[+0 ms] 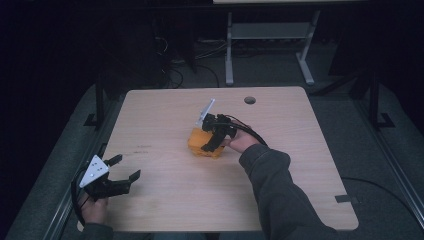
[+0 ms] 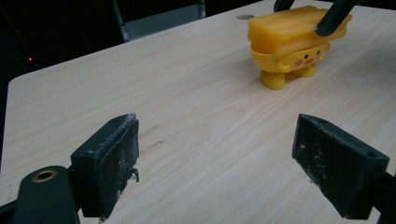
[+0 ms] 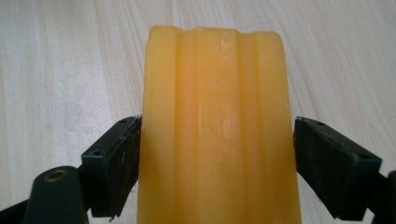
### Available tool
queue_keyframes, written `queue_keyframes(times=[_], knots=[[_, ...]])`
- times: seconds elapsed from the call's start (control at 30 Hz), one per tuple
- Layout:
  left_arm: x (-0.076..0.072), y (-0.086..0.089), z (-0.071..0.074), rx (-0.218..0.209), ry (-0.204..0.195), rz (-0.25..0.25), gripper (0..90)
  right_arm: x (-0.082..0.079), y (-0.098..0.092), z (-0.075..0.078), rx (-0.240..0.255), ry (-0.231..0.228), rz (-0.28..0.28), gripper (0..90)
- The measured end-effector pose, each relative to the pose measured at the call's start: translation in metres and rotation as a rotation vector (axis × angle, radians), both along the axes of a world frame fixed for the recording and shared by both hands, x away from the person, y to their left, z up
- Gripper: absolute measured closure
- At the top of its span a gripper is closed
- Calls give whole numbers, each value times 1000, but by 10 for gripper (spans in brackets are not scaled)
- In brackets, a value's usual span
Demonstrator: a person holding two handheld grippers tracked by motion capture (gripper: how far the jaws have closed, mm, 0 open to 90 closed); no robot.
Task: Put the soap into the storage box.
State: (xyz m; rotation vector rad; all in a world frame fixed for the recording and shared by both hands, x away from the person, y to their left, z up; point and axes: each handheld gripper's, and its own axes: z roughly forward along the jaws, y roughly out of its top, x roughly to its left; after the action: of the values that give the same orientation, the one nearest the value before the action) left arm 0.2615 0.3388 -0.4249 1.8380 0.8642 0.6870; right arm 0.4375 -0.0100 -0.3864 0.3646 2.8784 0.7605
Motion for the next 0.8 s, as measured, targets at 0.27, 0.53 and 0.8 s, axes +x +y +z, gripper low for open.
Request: queue_keyframes(times=[0.27, 0.53, 0.8], knots=[[0, -1, 0, 2, 3, 1, 139, -4, -9, 0, -7, -13, -9, 183], [-1, 0, 0, -4, 1, 3, 139, -6, -9, 2, -4, -11, -17, 185], [0, -1, -1, 1, 6, 0, 139, -10, -21, 15, 25, -38, -29, 173]])
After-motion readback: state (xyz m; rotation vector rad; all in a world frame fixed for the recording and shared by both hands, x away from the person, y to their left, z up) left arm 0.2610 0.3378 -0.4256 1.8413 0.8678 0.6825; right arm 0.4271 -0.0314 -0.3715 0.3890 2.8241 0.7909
